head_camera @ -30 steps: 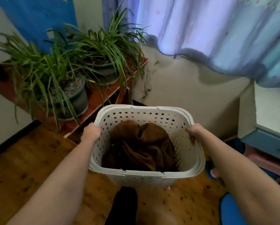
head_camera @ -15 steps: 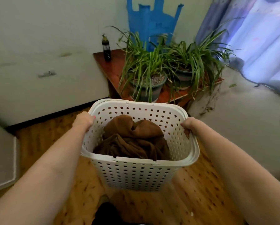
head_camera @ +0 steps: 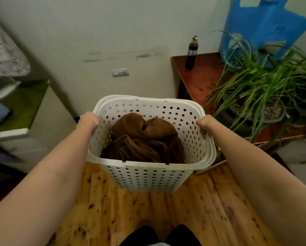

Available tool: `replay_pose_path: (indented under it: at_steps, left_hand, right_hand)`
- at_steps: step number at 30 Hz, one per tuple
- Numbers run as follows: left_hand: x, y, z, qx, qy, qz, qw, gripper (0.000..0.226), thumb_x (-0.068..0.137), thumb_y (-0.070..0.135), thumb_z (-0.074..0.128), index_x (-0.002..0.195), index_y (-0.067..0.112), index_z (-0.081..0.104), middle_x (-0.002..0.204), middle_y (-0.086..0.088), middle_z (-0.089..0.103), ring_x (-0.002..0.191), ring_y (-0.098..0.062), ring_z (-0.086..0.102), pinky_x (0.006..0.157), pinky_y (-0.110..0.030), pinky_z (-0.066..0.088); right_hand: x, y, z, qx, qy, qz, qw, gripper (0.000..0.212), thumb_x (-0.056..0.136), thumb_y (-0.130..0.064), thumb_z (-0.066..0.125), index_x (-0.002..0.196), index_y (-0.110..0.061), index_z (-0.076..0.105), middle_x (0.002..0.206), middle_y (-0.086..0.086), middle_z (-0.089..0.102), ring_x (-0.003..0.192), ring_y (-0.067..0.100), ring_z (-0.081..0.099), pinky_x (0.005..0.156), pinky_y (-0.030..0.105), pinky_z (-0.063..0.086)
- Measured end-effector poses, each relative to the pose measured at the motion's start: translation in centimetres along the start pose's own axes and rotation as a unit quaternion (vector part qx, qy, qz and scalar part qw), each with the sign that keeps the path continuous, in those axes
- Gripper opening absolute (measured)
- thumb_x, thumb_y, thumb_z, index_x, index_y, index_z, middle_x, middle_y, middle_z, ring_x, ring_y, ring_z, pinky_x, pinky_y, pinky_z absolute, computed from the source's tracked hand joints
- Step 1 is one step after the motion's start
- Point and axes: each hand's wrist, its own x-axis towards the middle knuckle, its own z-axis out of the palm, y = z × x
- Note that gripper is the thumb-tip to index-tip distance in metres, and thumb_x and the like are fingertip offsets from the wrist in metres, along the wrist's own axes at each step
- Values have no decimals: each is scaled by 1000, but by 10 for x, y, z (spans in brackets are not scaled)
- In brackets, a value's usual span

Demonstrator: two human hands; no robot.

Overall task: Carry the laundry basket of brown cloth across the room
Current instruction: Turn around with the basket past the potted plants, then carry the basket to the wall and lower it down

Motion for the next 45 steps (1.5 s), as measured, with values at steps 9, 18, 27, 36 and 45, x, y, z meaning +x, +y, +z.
replay_pose_path:
  at_steps: [9, 18, 27, 36, 45]
  left_hand:
    - [110, -9, -19, -29, 16, -45, 998, 52, 100, 35, 42, 117, -11, 58, 107, -34, 66, 74, -36, 58, 71, -38, 41]
    - [203, 18, -27, -89, 19, -100, 991, 49, 100, 34, 40, 127, -6, 49, 116, -34, 64, 95, -46, 67, 74, -38, 42]
    - [312, 30, -44, -120, -10, -122, 985, 51, 102, 35, 37, 123, -9, 54, 112, -35, 64, 96, -45, 67, 77, -38, 43]
    - [418, 45, -29, -124, -43, -132, 983, 45, 102, 30, 36, 131, -4, 45, 114, -32, 58, 112, -50, 59, 71, -39, 45]
    - [509, 36, 30, -177, -71, -138, 972, 41, 100, 26, 44, 128, -4, 47, 111, -33, 58, 79, -40, 62, 29, -15, 40]
  right_hand:
    - [102, -114, 23, 19, -23, -41, 999, 34, 96, -23, 46, 76, 4, 50, 52, 16, 51, 44, 28, 51, 54, 36, 46]
    - [206, -228, 5, -21, -74, -81, 994, 22, 97, -11, 43, 104, 9, 48, 52, 19, 48, 44, 30, 49, 48, 37, 44]
    - [287, -318, 27, 2, -89, -56, 994, 13, 95, 4, 34, 106, 1, 41, 55, 15, 40, 41, 23, 41, 28, 27, 43]
    - [364, -357, 66, 44, -100, 27, 994, 24, 94, 4, 33, 75, -2, 46, 56, 12, 41, 42, 23, 42, 40, 33, 44]
    - [456, -387, 111, 39, -130, 65, 989, 36, 96, -8, 44, 131, 3, 44, 67, 13, 52, 52, 22, 52, 40, 34, 53]
